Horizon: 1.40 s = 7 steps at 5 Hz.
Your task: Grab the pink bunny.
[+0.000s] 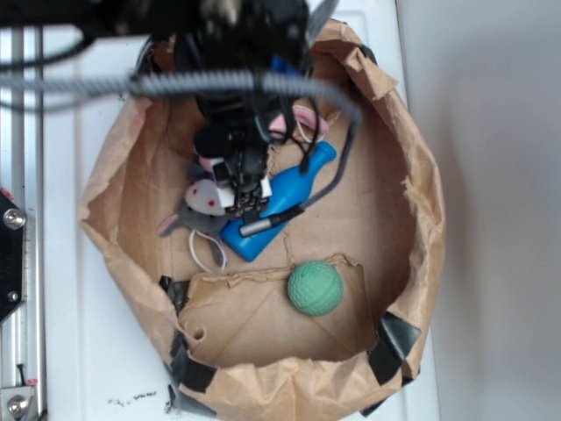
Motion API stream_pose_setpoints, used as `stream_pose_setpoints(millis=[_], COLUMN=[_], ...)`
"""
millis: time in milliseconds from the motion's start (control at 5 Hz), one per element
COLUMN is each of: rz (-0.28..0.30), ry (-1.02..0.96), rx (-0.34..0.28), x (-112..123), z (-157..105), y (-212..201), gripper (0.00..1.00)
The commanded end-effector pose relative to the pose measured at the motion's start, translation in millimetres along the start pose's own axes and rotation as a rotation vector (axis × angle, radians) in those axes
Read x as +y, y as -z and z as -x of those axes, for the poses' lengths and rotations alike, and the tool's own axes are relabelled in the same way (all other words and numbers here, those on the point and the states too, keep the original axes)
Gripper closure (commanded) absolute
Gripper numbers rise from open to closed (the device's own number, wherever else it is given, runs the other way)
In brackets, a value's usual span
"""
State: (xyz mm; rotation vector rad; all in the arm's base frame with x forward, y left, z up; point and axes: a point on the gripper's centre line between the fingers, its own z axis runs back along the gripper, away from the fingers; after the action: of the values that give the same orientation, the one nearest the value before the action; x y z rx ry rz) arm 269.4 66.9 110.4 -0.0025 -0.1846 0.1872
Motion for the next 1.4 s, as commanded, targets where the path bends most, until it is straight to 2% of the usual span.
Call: stream_pose_setpoints(millis=[0,200,600,1000,1200], rz=[-0.033,-0.044,-0.021,-0.076,-0.112], ry=[0.033,0.034,0.030,-0.035,-0.027], rx=[-0.032,-0.038,-0.058,-0.078,-0.095], x=[7,21,41,57,49], z=[-5,-9,0,-20,-25], y=[18,28,1,17,30], gripper=[0.00,0.00,0.00,0.00,0.00])
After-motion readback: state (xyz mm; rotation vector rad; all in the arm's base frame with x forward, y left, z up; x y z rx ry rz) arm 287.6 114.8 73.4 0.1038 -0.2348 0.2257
